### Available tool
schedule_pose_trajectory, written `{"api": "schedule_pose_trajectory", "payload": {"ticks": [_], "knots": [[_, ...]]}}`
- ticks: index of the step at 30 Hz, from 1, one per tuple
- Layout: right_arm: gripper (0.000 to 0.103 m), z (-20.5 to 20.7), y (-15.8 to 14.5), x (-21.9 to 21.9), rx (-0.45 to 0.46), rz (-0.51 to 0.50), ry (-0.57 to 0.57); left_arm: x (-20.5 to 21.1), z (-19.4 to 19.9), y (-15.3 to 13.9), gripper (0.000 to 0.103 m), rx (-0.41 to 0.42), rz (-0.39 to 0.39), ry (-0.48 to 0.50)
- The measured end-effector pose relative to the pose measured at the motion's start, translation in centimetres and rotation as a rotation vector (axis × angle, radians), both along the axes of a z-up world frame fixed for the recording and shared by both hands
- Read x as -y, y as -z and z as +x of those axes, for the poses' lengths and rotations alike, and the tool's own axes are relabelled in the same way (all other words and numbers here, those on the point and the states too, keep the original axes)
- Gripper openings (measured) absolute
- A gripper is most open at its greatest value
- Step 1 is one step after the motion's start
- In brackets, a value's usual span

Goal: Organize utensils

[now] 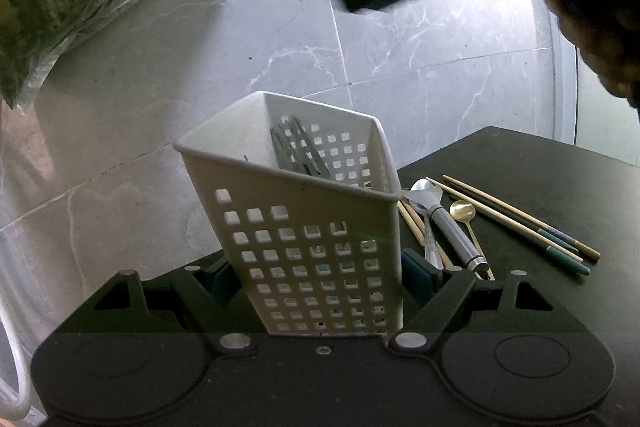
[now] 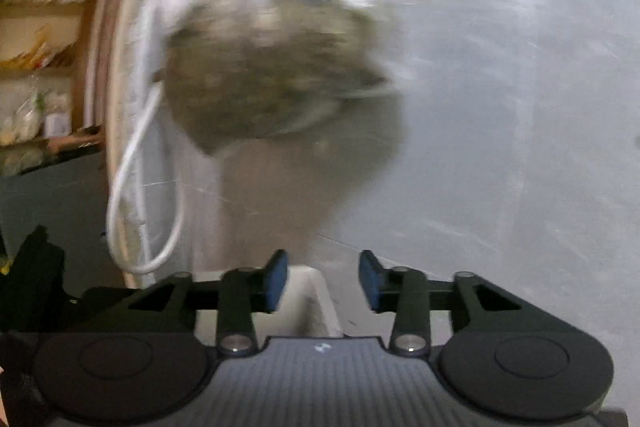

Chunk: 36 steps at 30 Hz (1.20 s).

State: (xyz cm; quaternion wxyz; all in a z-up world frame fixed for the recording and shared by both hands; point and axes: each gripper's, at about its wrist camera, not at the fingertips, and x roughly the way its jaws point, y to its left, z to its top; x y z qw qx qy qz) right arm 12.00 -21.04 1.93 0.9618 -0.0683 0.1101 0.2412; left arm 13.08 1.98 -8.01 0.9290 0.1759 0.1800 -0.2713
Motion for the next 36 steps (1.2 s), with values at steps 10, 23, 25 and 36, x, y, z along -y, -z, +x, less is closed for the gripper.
{"api": "schedule_pose_trajectory", "payload": {"ticks": [10,23,25,36], "knots": [[0.033,6.4,9.5,10.7,-0.56,0.16,0.145,0.6,-0.2,-0.1,0.083,-0.005,0.008,-0.035],[0.028,9.3,13.2,9.1,-0.536,-0.116,-0.025,1.3,0.0,-0.2,0.084,-0.01,0.023,-0.046],[0.019,9.0,13.5,8.3,-0.516,-0.192,-0.033,1.3,-0.1,-0.2,0.084,-0.007,0.023,-0.049],[0.003,7.3,13.3,9.9,-0.471,-0.047,0.048,1.2,-0.1,0.0,0.084,0.0,0.019,-0.044]]}}
